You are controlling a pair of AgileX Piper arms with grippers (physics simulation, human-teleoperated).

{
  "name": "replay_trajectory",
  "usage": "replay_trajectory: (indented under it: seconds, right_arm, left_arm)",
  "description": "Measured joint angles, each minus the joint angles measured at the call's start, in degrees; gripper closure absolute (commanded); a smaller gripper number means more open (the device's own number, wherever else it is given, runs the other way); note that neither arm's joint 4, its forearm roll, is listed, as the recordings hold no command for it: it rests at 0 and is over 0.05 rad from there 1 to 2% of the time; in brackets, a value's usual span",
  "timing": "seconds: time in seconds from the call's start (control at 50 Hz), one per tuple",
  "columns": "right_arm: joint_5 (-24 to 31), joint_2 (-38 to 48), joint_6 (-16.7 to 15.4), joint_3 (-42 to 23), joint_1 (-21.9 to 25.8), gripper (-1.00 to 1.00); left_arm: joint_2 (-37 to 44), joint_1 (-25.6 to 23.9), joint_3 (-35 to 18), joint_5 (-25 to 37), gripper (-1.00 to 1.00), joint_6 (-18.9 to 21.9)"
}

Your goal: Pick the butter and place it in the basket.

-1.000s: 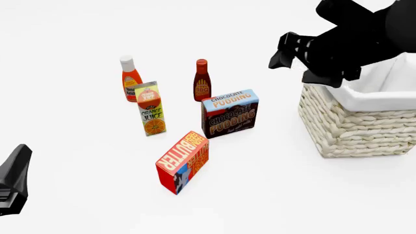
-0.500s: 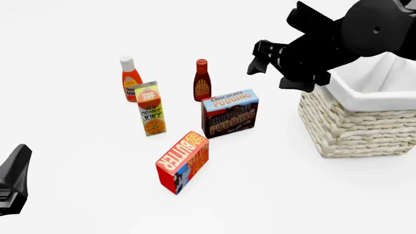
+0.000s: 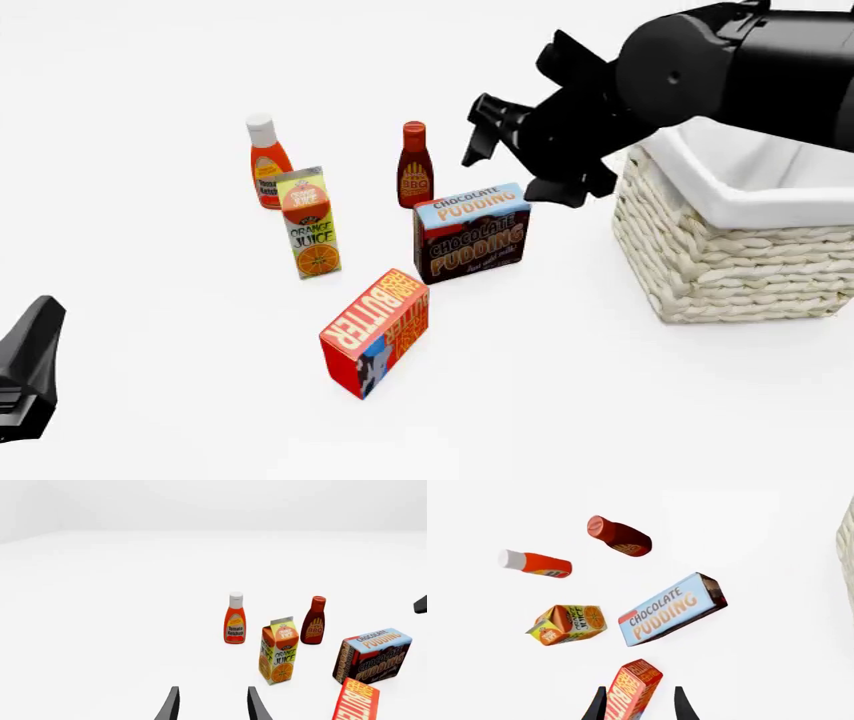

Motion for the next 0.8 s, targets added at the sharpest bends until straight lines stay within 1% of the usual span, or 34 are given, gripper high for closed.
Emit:
replay_trajectory:
  seconds: [0.12,0.28,0.44,0.8]
  right_arm:
    - [0.0,1.6,3.1,-1.0,0.9,-1.00]
    - [0.1,3.3,6.0,-2.1,2.0,-1.00]
    - [0.1,4.7,7.9,-2.3,2.6,-1.00]
    - [-0.6,4.6,12.2,0.4,1.3,-1.00]
  left_arm:
    - [0.0,0.0,0.0,0.0,-1.00,0.0]
    - [0.0,0.0,0.0,0.0,-1.00,0.0]
    - [0.0,0.0,0.0,0.0,-1.00,0.0]
    - [0.0,0.0,0.0,0.0,-1.00,0.0]
